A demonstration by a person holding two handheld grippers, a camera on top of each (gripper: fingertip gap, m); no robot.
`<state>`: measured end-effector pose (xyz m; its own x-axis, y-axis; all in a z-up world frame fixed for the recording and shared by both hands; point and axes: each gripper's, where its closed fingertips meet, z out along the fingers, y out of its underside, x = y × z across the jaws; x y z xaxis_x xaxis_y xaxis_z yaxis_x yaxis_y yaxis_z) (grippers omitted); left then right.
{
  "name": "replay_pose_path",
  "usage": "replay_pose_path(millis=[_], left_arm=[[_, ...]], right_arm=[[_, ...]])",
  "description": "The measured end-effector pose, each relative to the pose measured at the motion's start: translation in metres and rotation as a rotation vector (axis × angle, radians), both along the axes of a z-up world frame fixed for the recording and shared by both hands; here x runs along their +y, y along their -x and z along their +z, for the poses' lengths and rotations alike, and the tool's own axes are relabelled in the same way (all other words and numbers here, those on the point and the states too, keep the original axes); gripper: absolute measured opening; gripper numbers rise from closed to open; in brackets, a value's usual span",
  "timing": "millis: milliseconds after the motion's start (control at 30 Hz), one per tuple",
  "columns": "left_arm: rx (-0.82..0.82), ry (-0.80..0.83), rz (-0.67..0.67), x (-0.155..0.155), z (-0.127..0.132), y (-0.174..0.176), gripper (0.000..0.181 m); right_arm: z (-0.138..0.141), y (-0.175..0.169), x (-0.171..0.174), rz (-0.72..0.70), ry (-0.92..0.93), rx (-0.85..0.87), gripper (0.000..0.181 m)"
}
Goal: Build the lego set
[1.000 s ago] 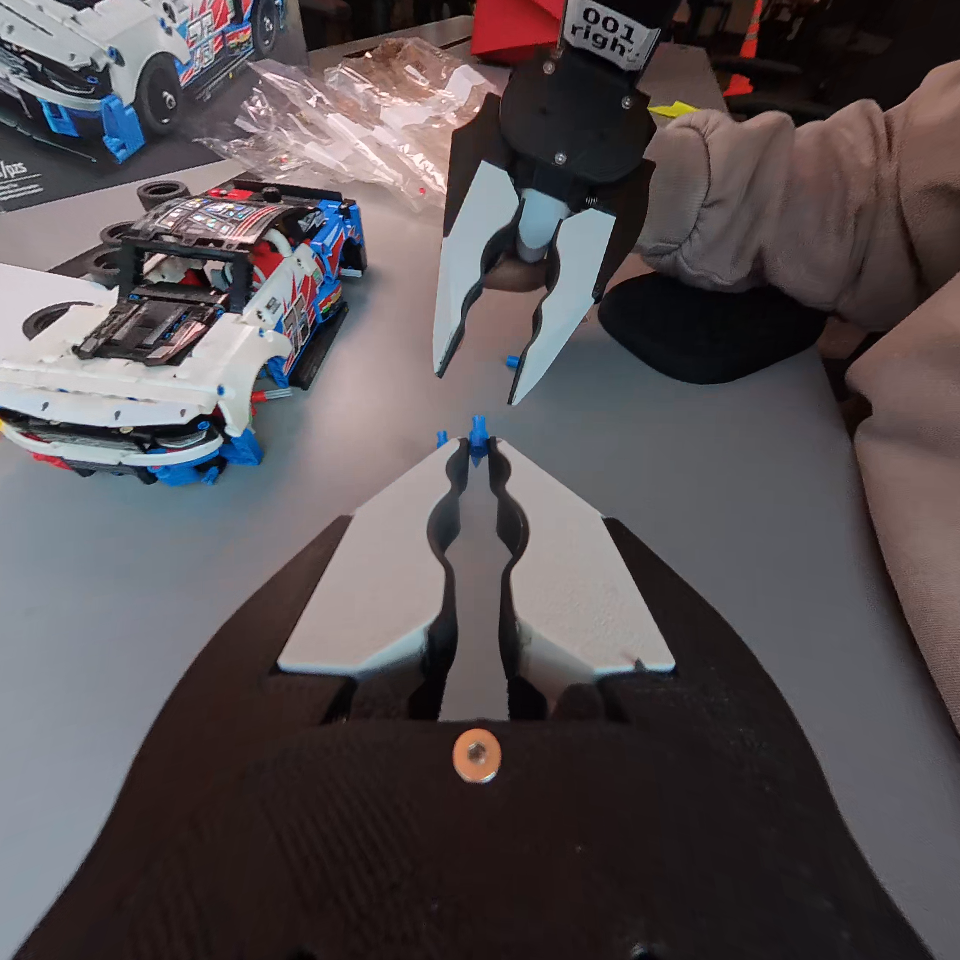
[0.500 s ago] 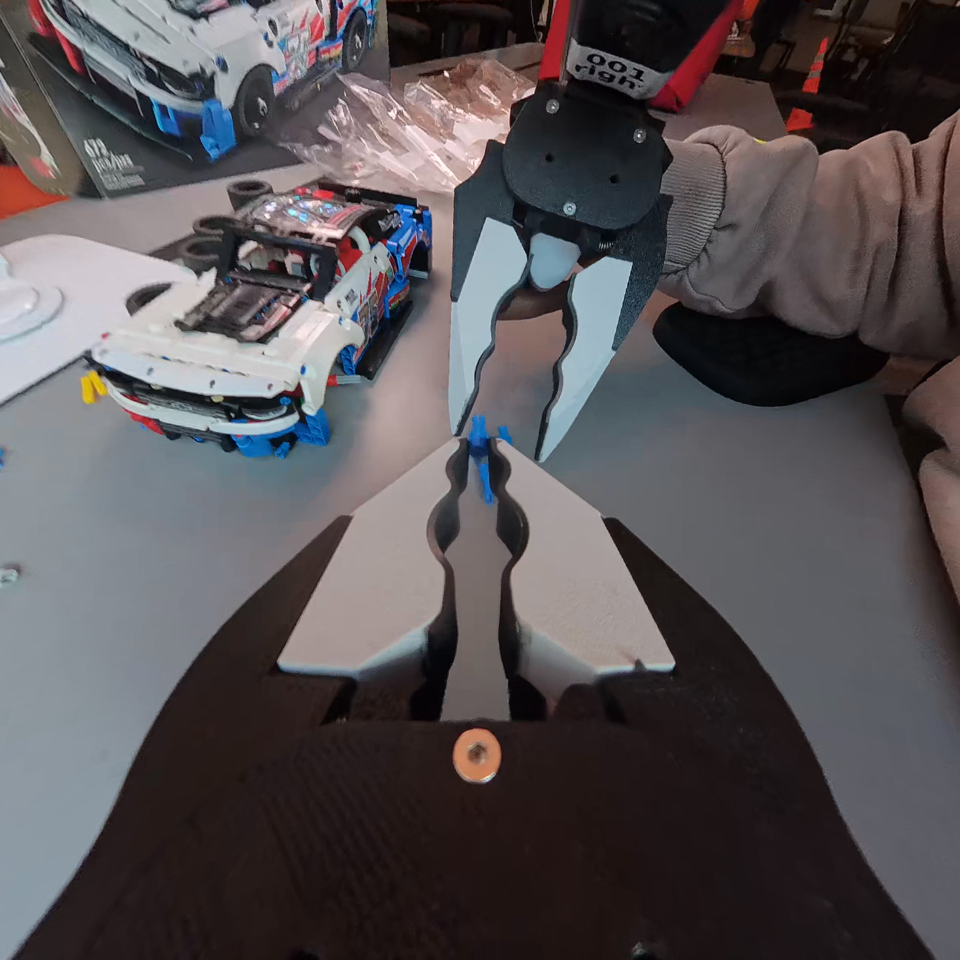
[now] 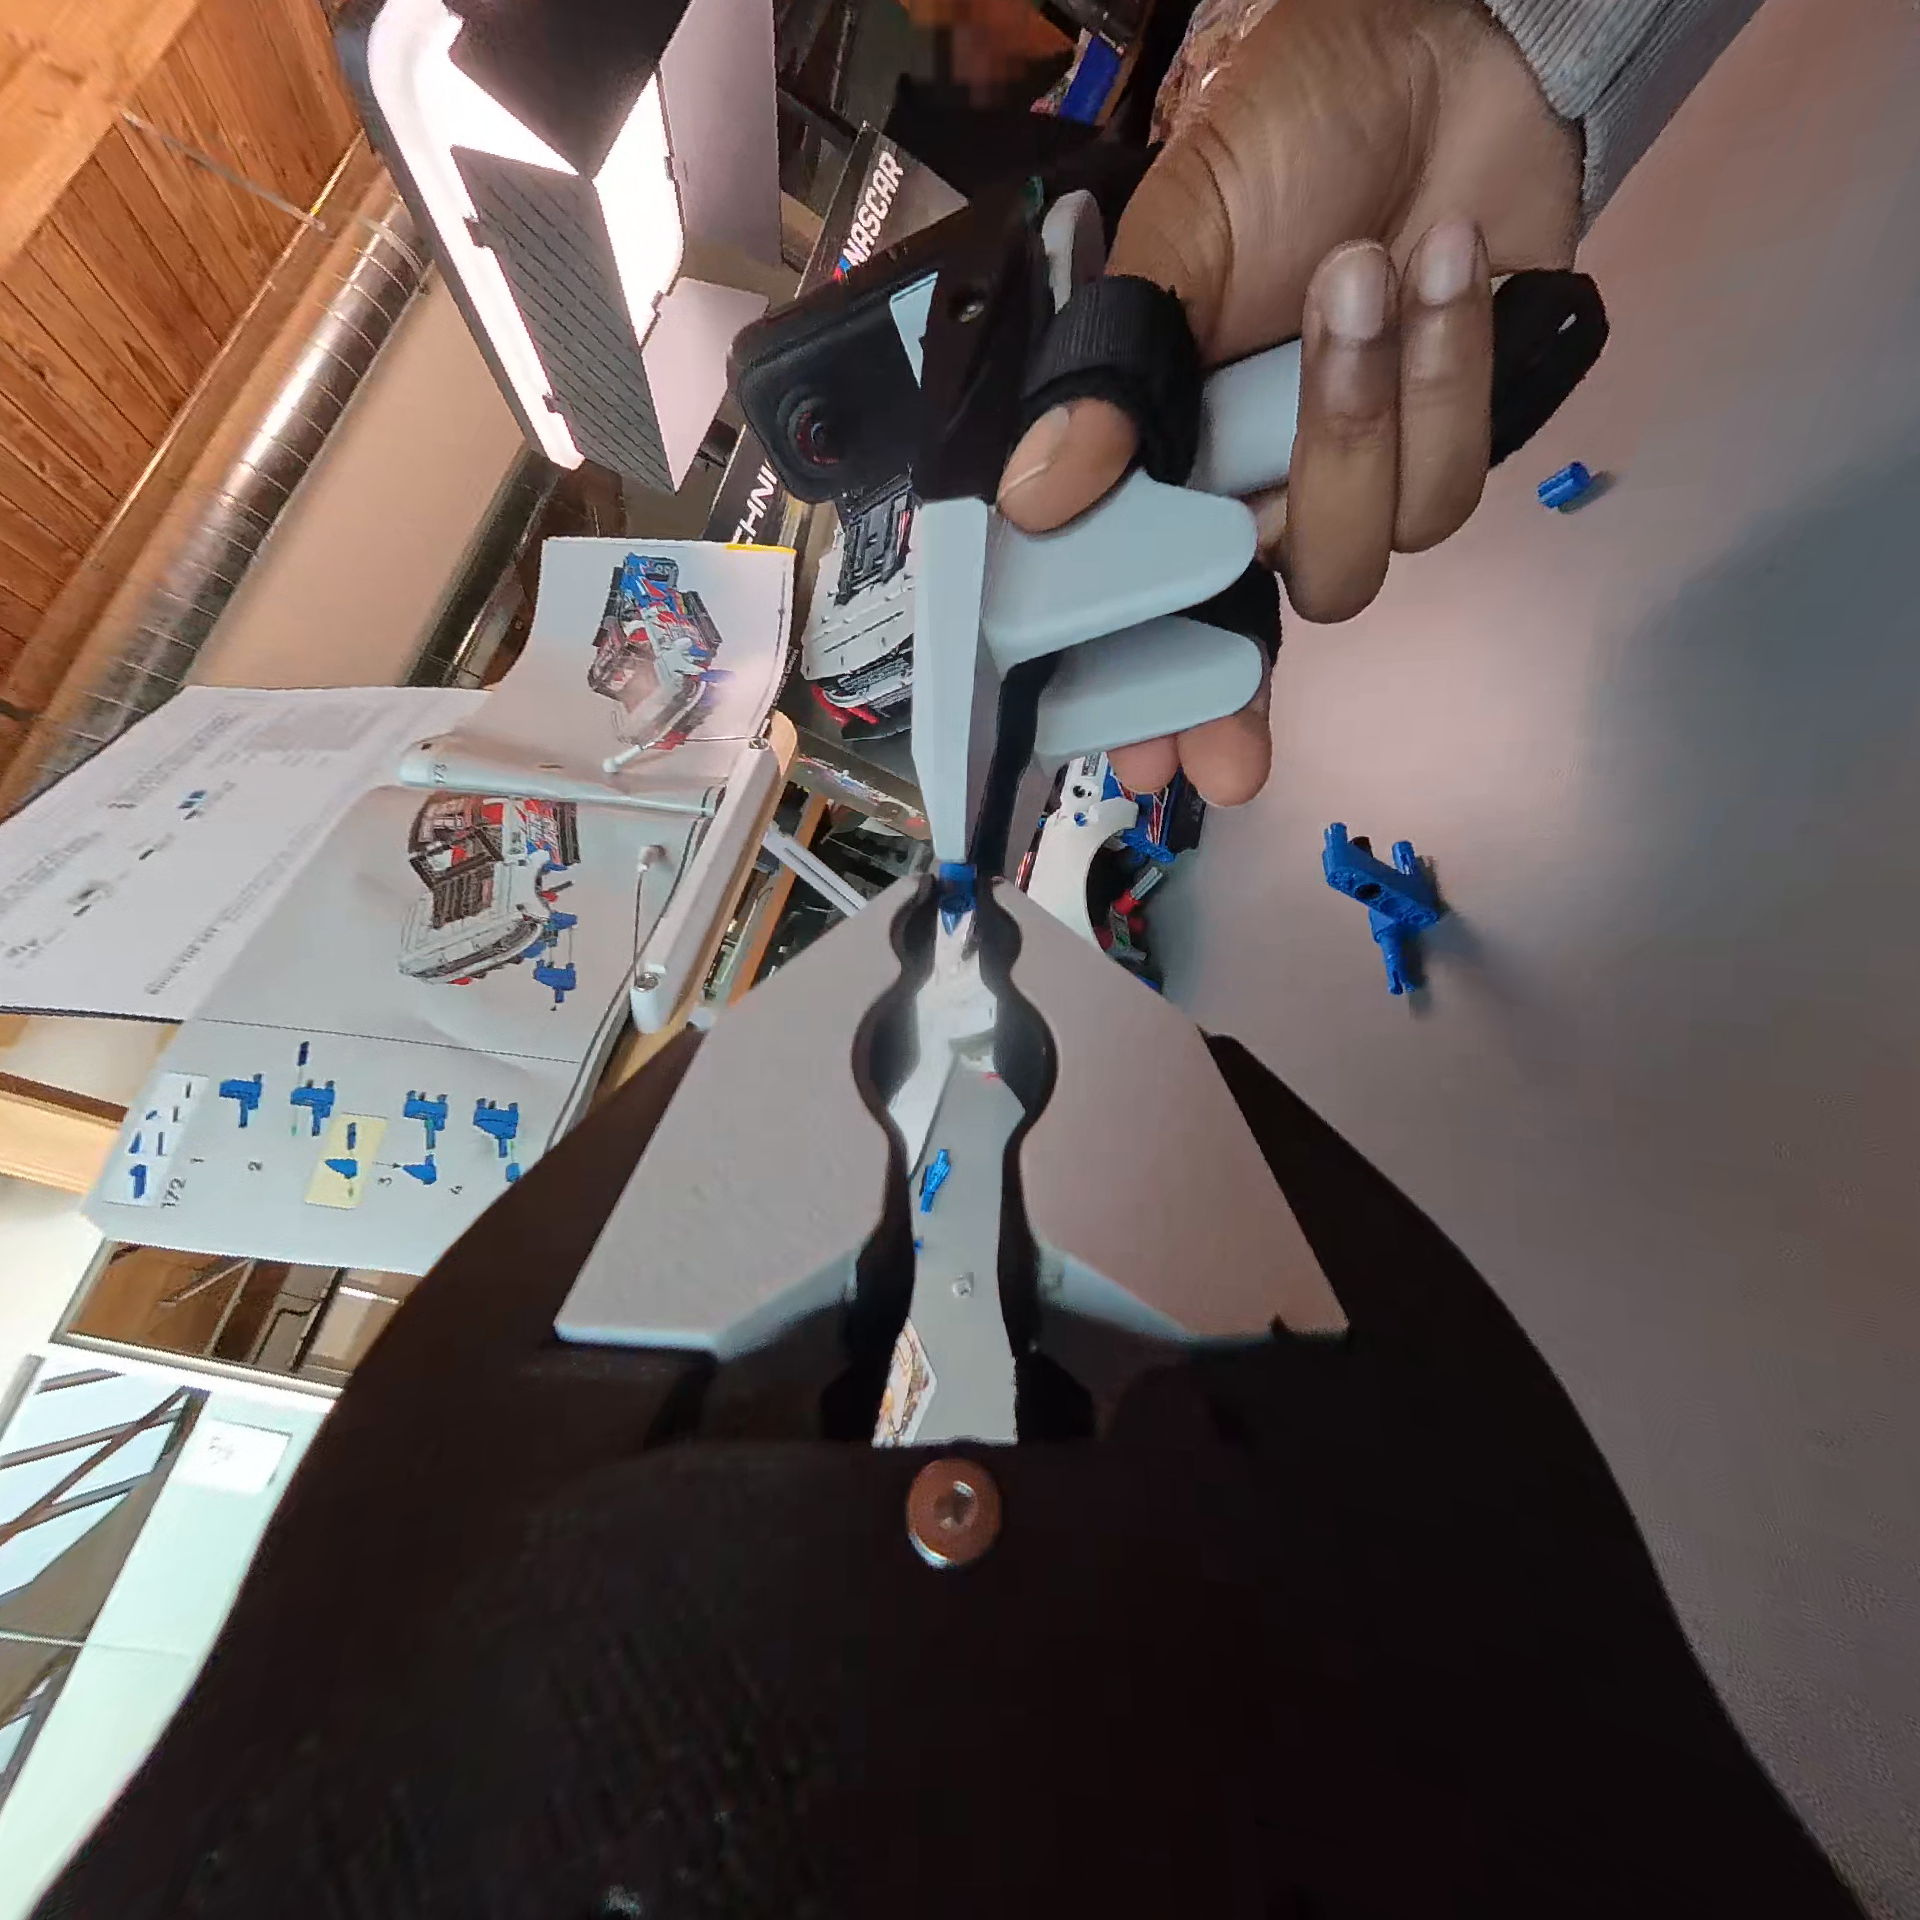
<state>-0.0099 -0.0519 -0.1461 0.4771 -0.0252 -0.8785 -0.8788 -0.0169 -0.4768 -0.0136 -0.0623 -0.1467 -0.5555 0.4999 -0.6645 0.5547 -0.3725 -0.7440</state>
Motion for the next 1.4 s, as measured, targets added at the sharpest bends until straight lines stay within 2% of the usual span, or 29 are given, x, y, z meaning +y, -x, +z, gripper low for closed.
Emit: replay_pose_path(millis=[67,133,267,367,433,467,533,700,1067,1133,1200,1267,1400], left_arm=[[0.003,-0.006,-0.005,0.000,0.001,-0.001,0.005],[-0.152,0.005,-0.057,0.000,0.003,-0.003,0.008],[-0.866,0.104,-0.299,-0.007,0.022,-0.005,0.014],[-1.484,0.294,-0.505,-0.009,0.029,-0.002,0.024],[-1.698,0.413,-0.683,-0.016,0.034,-0.011,0.026],[-1.747,0.438,-0.741,-0.018,0.036,-0.014,0.026],[-1.765,0.479,-0.789,-0.021,0.037,-0.022,0.022],[-1.689,0.518,-0.774,-0.023,0.033,-0.034,0.007],[-1.669,0.495,-0.737,-0.021,0.031,-0.029,0.005],[-1.623,0.463,-0.691,-0.018,0.029,-0.026,0.004],[-1.551,0.421,-0.634,-0.015,0.025,-0.020,0.004],[-1.438,0.377,-0.557,-0.012,0.020,-0.013,0.005],[-1.271,0.327,-0.452,-0.009,0.013,-0.003,0.005]], right_arm=[[0.003,-0.003,0.000,0.004,-0.048,0.061,0.001],[0.006,-0.005,0.003,-0.012,-0.171,0.178,0.001],[0.016,-0.013,0.005,-0.060,-0.569,0.515,0.001],[0.030,-0.019,-0.002,-0.118,-0.773,0.757,0.002],[0.034,-0.023,-0.009,-0.113,-0.843,0.832,0.002],[0.034,-0.025,-0.013,-0.102,-0.868,0.860,0.002],[0.033,-0.026,-0.016,-0.096,-0.917,0.882,0.002],[0.032,-0.030,-0.020,-0.066,-0.926,0.893,0.002],[0.025,-0.028,-0.019,-0.060,-0.946,0.863,0.002],[0.020,-0.024,-0.014,-0.065,-0.925,0.792,0.002],[0.007,-0.023,-0.006,-0.017,-0.894,0.679,0.017],[-0.014,-0.027,0.006,0.069,-0.865,0.528,0.023],[-0.065,-0.036,0.041,0.161,-0.938,0.285,0.031]])
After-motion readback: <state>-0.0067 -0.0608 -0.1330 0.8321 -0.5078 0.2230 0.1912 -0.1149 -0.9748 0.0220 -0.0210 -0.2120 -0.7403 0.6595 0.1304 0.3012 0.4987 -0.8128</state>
